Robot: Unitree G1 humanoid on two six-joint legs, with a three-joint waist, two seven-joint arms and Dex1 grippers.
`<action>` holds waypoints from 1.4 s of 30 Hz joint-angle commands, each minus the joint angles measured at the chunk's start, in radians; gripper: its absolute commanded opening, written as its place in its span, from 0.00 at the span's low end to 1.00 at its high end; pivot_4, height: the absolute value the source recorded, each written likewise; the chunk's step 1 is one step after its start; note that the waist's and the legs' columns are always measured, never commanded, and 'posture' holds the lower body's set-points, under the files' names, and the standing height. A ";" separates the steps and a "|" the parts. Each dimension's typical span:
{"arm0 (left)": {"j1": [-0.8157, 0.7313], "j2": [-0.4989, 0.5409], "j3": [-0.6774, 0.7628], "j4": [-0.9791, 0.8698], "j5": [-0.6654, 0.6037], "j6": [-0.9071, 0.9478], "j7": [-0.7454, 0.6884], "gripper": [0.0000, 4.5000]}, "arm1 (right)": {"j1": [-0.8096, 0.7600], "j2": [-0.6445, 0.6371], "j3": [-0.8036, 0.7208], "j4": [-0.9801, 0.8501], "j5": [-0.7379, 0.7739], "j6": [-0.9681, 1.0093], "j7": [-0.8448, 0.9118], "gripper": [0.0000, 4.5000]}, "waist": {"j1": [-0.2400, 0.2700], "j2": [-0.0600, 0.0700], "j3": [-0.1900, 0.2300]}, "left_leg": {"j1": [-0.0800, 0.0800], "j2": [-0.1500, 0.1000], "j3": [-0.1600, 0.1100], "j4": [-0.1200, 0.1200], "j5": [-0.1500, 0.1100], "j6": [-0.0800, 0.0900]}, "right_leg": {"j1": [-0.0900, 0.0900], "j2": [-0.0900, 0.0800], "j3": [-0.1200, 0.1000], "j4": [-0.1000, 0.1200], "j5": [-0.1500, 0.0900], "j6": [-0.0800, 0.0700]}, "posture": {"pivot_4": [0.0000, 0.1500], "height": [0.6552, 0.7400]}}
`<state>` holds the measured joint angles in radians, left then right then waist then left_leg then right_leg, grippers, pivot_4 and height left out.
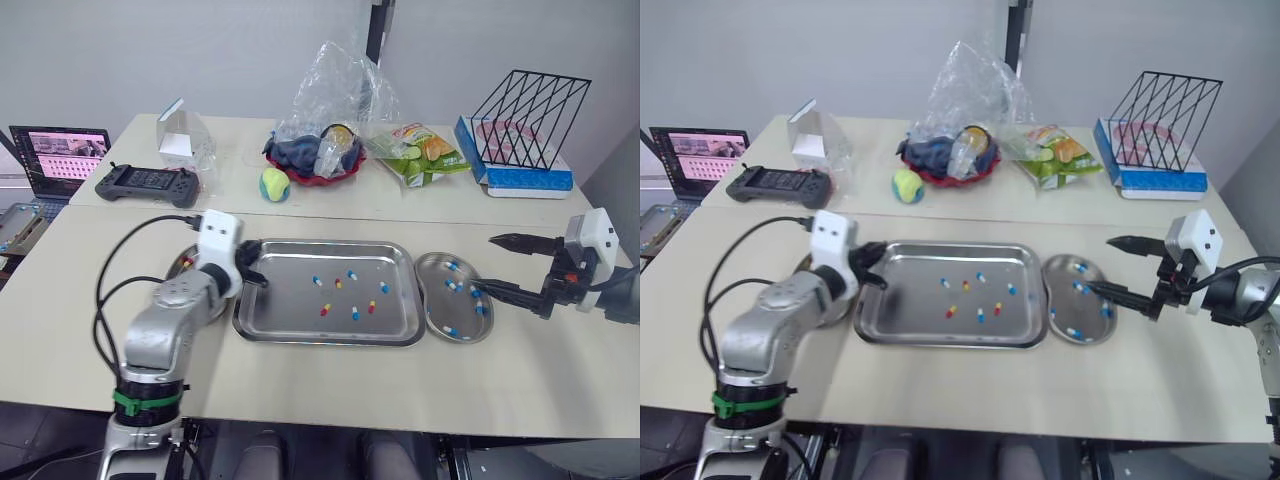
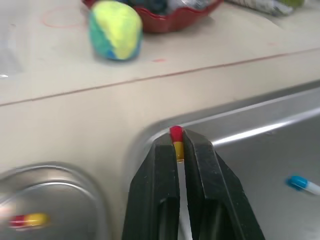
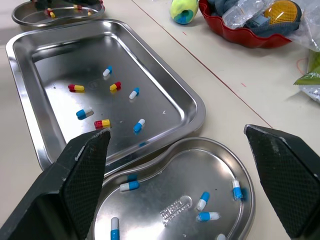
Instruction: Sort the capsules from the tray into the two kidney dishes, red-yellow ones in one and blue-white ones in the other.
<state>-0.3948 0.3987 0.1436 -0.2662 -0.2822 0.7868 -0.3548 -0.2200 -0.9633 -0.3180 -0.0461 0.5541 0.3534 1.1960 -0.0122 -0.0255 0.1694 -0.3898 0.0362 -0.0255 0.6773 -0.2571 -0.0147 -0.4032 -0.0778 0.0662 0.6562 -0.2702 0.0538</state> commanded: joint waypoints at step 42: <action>0.035 0.598 0.369 0.535 -0.157 -0.385 -0.596 0.99 | -0.057 0.020 -0.026 0.055 0.040 0.043 0.014 1.00 | -0.009 -0.002 0.002 | -0.001 0.002 0.000 -0.002 0.000 0.000 | -0.003 0.001 0.000 0.000 0.000 0.000 | 1.00 0.73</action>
<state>-0.3493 0.9810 0.4779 0.2577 -0.4217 0.4412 -0.9186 -0.2639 -0.9414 -0.2990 0.0150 0.5721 0.4127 1.2116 -0.0208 -0.0276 0.1711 -0.3912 0.0380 -0.0248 0.6752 -0.2571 -0.0147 -0.4056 -0.0770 0.0657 0.6559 -0.2706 0.0535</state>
